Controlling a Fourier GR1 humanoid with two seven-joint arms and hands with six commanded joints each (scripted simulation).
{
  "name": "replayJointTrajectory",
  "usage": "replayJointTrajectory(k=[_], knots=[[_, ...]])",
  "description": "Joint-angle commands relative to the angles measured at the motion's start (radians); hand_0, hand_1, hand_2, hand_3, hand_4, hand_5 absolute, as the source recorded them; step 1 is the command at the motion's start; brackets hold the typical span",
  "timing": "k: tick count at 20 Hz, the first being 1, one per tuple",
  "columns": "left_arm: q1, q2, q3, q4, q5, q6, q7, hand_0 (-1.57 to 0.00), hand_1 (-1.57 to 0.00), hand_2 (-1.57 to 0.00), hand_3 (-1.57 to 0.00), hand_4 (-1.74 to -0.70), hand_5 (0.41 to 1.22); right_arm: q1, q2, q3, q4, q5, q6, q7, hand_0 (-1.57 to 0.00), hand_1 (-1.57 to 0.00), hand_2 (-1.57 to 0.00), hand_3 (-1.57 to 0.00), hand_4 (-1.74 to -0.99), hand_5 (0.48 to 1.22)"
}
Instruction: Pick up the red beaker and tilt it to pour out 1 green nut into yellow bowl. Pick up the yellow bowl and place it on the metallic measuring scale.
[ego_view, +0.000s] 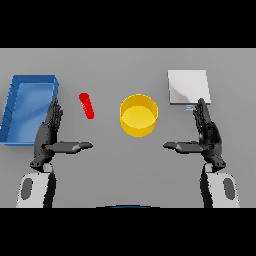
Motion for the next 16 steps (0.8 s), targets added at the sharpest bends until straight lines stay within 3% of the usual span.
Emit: replayJointTrajectory(k=[1,6,7,9,13,16], knots=[[-0.001,0.000,0.001,0.001,0.001,0.001,0.001,0.00,0.00,0.00,0.00,-1.09,0.623,0.000,-0.001,-0.001,0.000,-0.001,0.000,0.000,0.00,0.00,0.00,0.00,-1.128,0.660],[-0.007,0.002,0.002,0.001,0.002,-0.001,-0.007,0.00,0.00,0.00,0.00,-1.09,0.623,-0.001,-0.013,-0.012,0.002,-0.013,0.008,-0.001,0.00,0.00,0.00,0.00,-1.128,0.660],[0.040,0.019,-0.031,-0.036,-0.047,-0.001,-0.045,0.00,0.00,0.00,0.00,-1.09,0.623,0.036,-0.037,0.041,-0.038,0.093,-0.014,-0.095,0.00,0.00,0.00,0.00,-1.128,0.660],[0.079,0.027,-0.076,-0.095,-0.116,0.018,-0.044,0.00,0.00,0.00,0.00,-1.09,0.618,0.078,-0.061,0.096,-0.074,0.206,-0.037,-0.148,0.00,0.00,0.00,0.00,-1.127,0.664],[0.116,0.029,-0.108,-0.130,-0.157,0.023,0.000,0.00,0.00,0.00,0.00,-1.10,0.616,0.107,-0.059,0.125,-0.103,0.263,-0.060,-0.139,0.00,0.00,0.00,0.00,-1.112,0.659],[0.066,0.037,-0.104,-0.074,-0.183,0.035,0.027,0.00,0.00,0.00,0.00,-1.09,0.612,0.120,-0.054,0.128,-0.128,0.253,-0.053,-0.123,0.00,0.00,0.00,0.00,-1.123,0.653]])
